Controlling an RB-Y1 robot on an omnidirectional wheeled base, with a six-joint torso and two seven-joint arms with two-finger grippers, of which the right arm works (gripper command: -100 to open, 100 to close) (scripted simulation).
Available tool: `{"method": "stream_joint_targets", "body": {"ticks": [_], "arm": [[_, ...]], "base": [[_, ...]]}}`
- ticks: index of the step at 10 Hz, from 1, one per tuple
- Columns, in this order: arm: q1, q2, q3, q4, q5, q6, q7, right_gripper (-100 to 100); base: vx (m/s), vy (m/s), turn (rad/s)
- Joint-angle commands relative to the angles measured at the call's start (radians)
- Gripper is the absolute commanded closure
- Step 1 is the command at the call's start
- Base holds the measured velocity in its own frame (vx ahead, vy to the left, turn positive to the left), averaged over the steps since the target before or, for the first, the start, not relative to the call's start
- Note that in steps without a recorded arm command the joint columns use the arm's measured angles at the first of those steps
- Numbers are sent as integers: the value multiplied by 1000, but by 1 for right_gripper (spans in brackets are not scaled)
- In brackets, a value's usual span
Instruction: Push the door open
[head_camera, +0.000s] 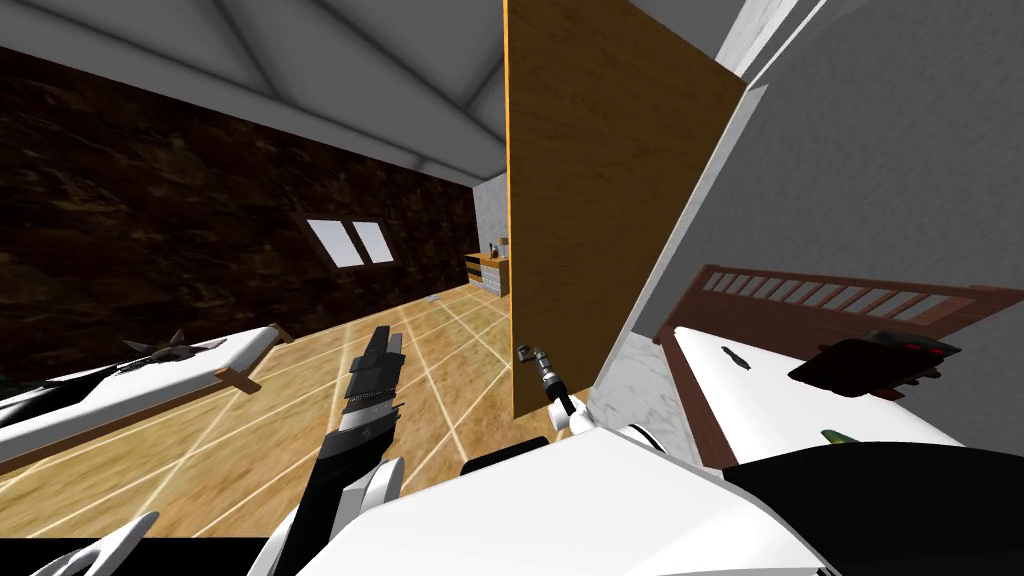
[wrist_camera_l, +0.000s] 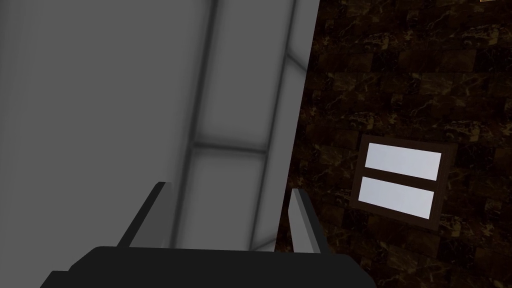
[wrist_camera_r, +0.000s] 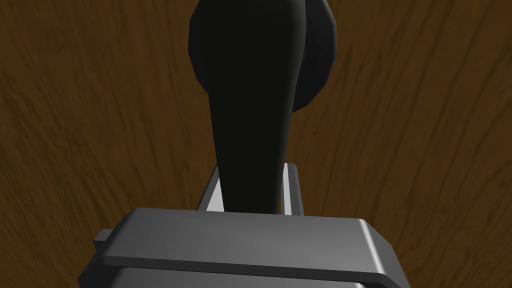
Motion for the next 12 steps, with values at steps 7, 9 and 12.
{"method": "stream_joint_targets", "body": {"ticks": [7, 9, 12], "arm": [[19, -26, -51, -45, -31, 12, 21, 100], [21, -30, -67, -45, -41, 13, 27, 100], [21, -32, -78, -45, -48, 13, 32, 100]], "base": [[136, 65, -34], [145, 67, -39], [121, 68, -39]]}}
